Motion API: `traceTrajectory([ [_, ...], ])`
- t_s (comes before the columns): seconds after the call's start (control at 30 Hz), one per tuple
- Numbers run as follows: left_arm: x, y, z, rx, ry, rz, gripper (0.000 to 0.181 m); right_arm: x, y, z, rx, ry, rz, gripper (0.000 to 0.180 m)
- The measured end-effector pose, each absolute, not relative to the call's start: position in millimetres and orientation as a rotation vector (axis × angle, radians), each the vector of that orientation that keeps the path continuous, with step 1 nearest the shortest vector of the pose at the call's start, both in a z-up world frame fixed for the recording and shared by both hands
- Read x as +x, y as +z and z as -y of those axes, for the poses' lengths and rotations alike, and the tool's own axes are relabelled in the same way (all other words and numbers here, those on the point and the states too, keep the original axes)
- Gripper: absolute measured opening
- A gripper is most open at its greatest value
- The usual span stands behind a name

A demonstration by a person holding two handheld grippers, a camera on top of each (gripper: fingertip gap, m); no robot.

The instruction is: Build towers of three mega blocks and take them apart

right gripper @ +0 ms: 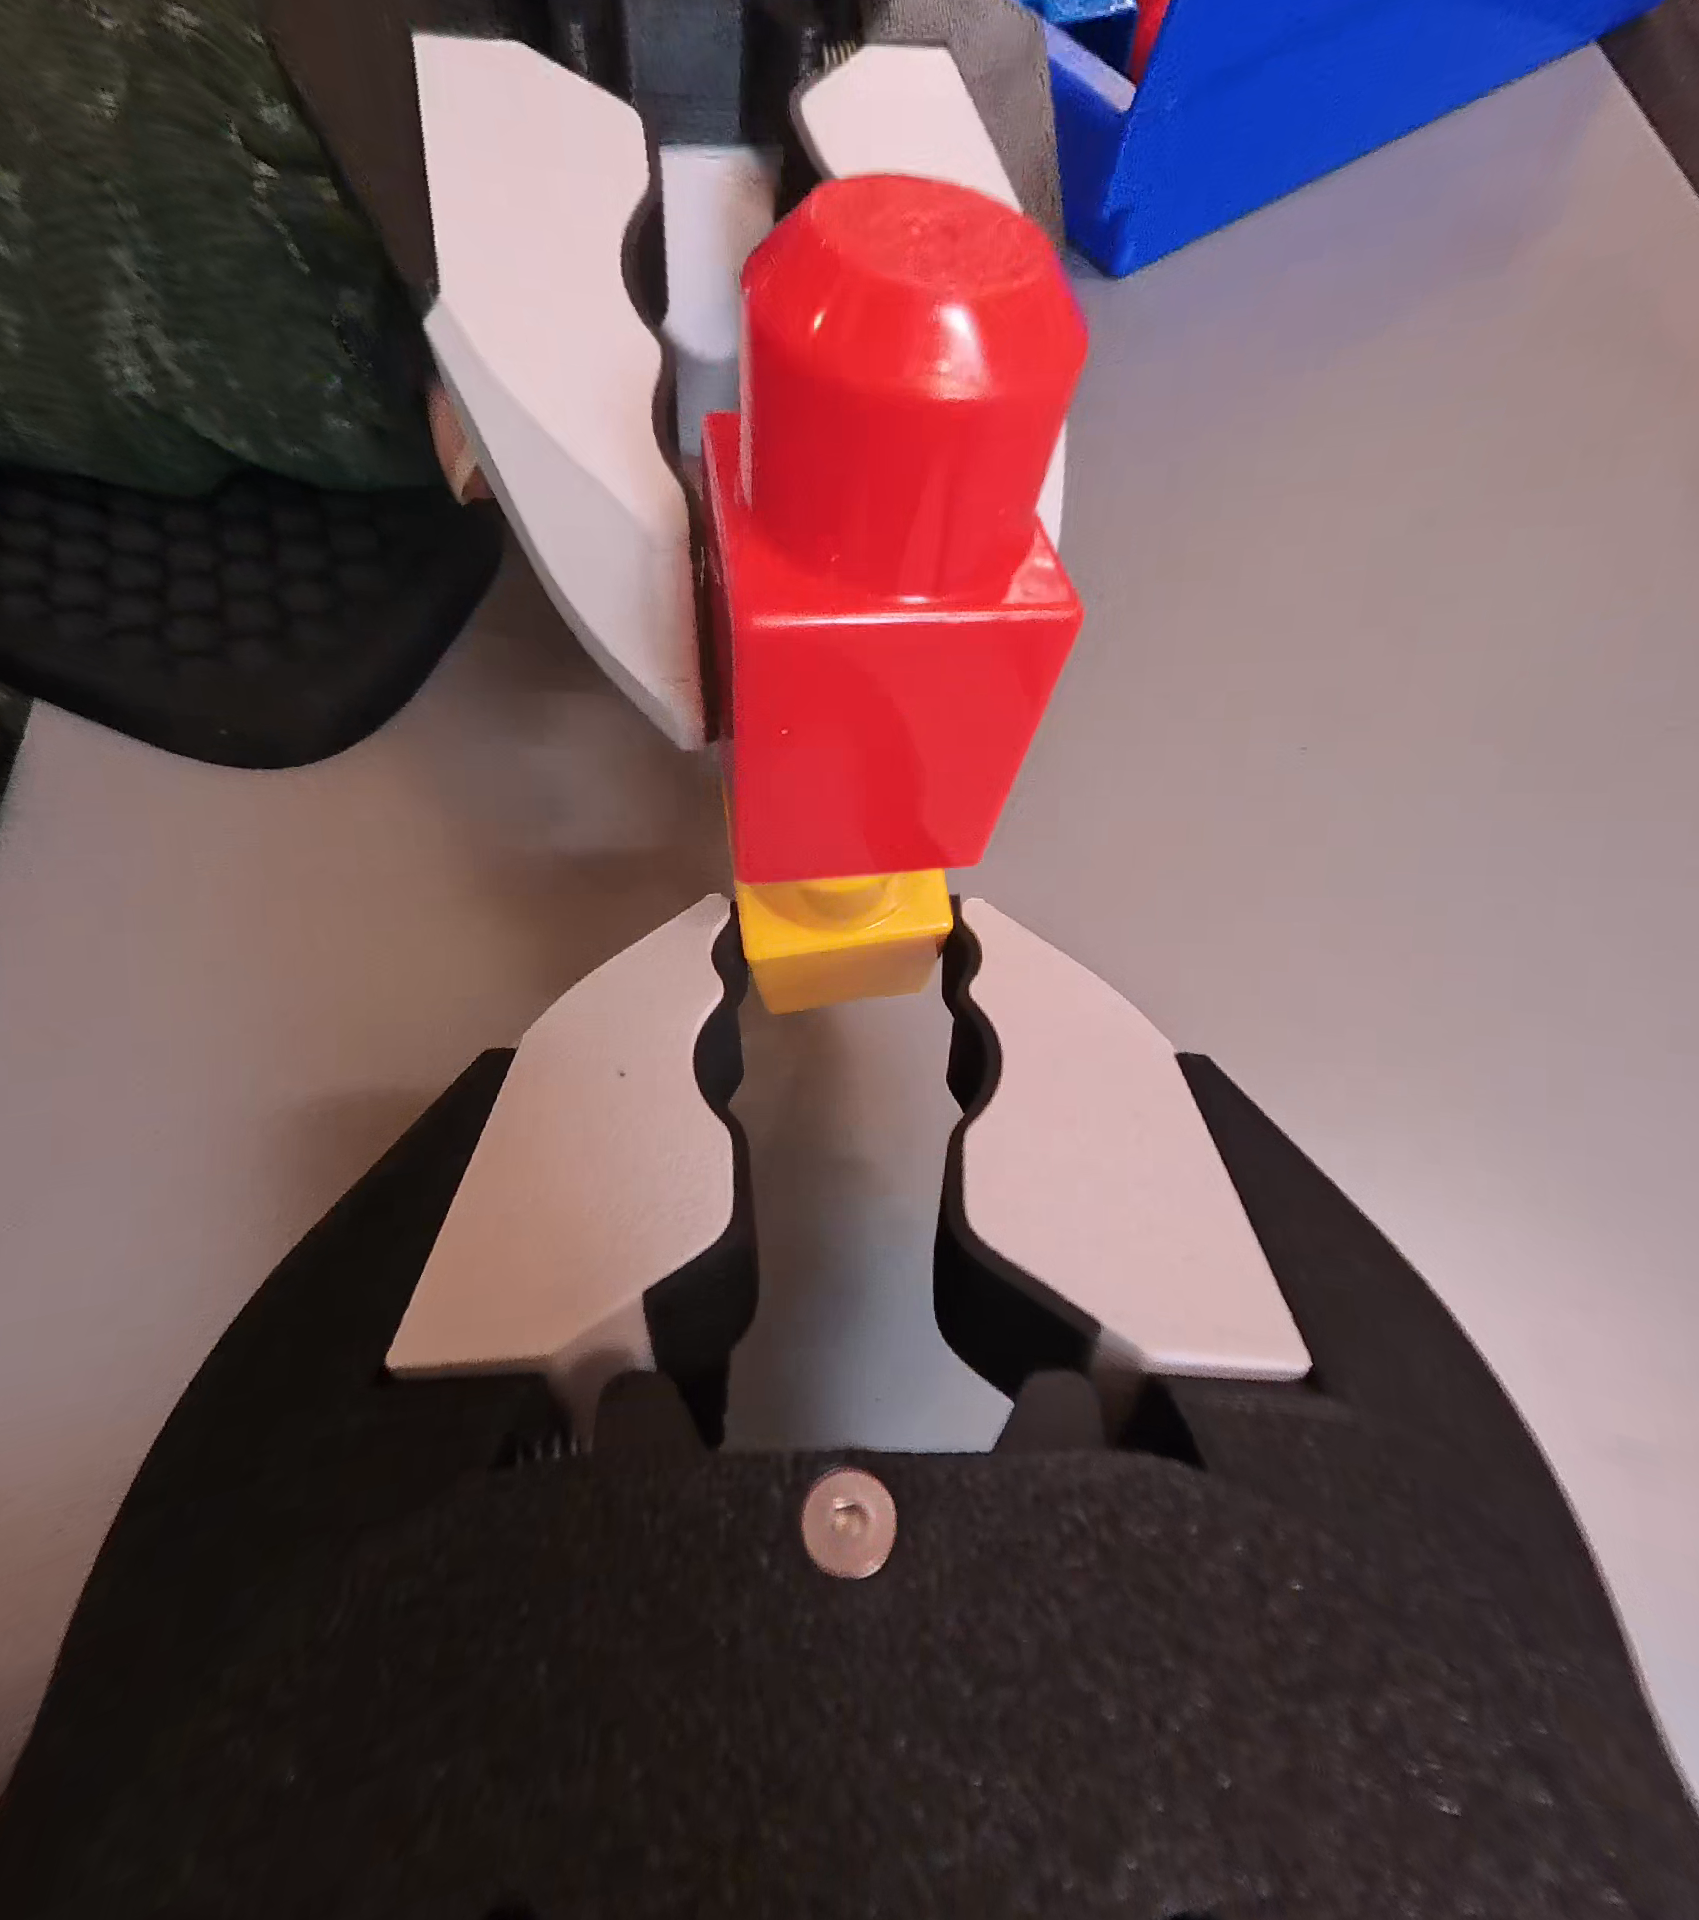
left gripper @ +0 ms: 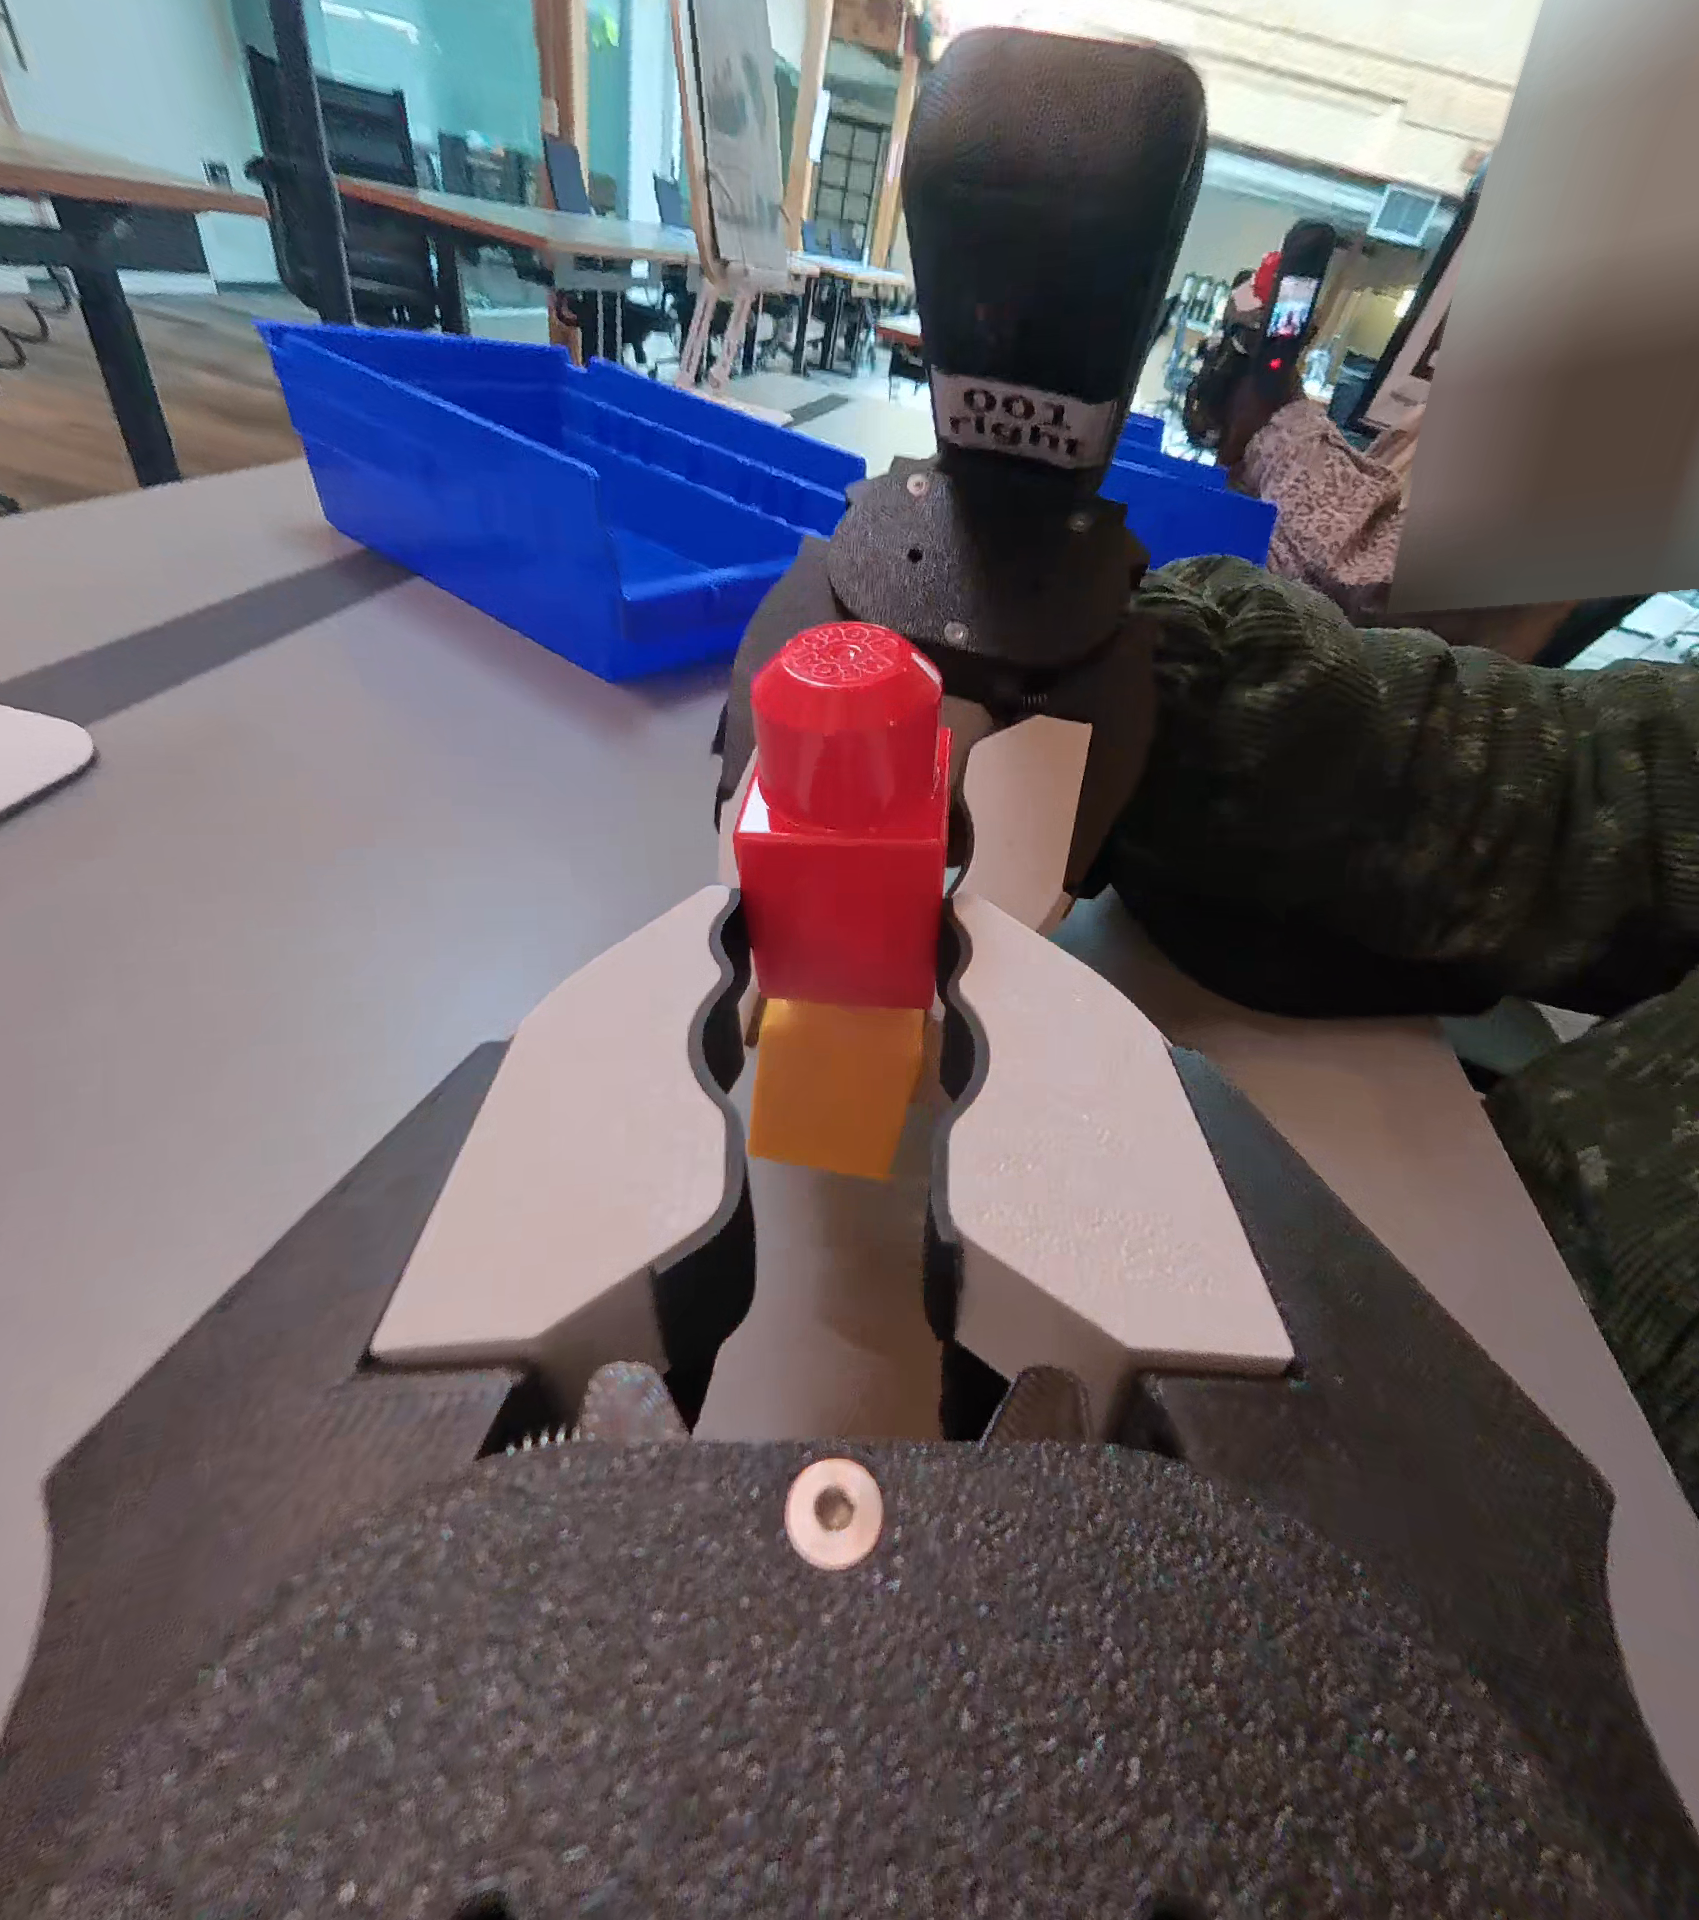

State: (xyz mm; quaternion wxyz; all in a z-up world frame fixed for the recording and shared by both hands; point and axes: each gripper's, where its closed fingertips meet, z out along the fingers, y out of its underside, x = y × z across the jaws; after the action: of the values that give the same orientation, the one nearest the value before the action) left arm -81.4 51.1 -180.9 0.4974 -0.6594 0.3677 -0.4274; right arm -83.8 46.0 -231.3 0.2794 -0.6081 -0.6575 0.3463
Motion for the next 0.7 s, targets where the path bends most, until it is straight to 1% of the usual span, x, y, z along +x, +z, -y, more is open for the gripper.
traceTrajectory([
  [0.1,-78.4,-194.7,-50.0,-1.685,-0.992,-0.954,0.034,-81.7,-233.8,-47.6,-1.639,0.899,1.779,0.036],
  [0.23,-80.4,-199.1,-49.1,-1.753,-0.952,-0.992,0.034,-81.7,-235.5,-47.2,-1.639,0.917,1.781,0.036],
  [0.4,-83.9,-215.5,-42.0,-1.878,-0.833,-1.109,0.035,-81.0,-248.2,-43.2,-1.653,0.818,1.867,0.036],
  [0.6,-93.6,-228.9,-40.3,-2.026,-0.79,-1.116,0.034,-83.8,-251.8,-47.2,-1.641,0.779,1.861,0.035],
  [0.63,-98.5,-237.7,-34.6,-2.051,-0.774,-1.191,0.002,-84.4,-245.3,-50.3,-1.63,0.81,1.815,0.036],
  [0.67,-102.3,-250.7,-42.2,-2.07,-0.693,-1.161,0.0,-87.2,-224.2,-53.4,-1.592,0.929,1.703,0.035],
  [0.7,-95.5,-262.4,-41.8,-2.056,-0.685,-1.186,0.0,-89.6,-190.8,-42.4,-1.514,1.156,1.621,0.035],
])
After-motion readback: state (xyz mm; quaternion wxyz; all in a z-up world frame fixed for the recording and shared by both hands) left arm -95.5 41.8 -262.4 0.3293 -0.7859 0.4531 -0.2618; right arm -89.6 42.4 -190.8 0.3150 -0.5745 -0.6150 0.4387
